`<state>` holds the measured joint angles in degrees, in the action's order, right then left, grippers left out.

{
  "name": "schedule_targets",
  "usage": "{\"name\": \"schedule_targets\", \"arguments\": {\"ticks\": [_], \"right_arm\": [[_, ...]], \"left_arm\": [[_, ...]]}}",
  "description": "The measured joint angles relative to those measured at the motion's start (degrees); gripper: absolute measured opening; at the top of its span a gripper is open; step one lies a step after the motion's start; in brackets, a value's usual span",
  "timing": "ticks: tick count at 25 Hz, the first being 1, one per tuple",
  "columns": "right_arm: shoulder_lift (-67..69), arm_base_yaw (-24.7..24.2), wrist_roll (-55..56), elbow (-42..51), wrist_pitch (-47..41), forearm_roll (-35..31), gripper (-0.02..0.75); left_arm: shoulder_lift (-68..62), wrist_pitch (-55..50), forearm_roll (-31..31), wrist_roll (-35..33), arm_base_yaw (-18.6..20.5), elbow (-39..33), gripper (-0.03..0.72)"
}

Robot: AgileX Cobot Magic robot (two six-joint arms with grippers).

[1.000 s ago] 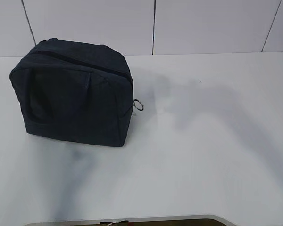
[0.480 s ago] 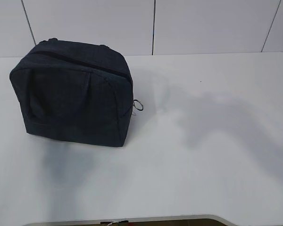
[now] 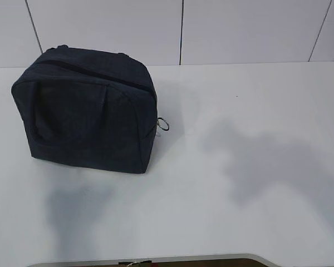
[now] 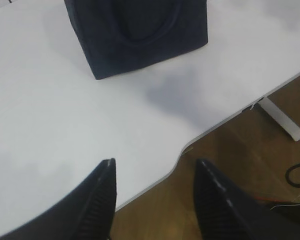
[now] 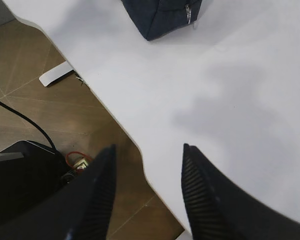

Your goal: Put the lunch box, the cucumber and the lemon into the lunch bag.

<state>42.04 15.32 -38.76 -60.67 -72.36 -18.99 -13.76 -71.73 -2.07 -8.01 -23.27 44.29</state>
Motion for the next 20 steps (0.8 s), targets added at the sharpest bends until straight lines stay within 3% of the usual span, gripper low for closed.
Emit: {"name": "schedule_targets", "arguments": {"ticks": [11, 20], "right_arm": [[-13.01, 0.00, 7.89, 9.30, 0.00, 0.31, 0.354], [-24.69, 0.00, 16.74, 19.11, 2.81, 3.59, 0.354]], "left_arm": [[3.03, 8.89, -9.77, 0.11, 0.00, -10.54, 0.365], [9.47, 10.63, -10.82, 0.11, 0.00, -14.11, 0.365]]}}
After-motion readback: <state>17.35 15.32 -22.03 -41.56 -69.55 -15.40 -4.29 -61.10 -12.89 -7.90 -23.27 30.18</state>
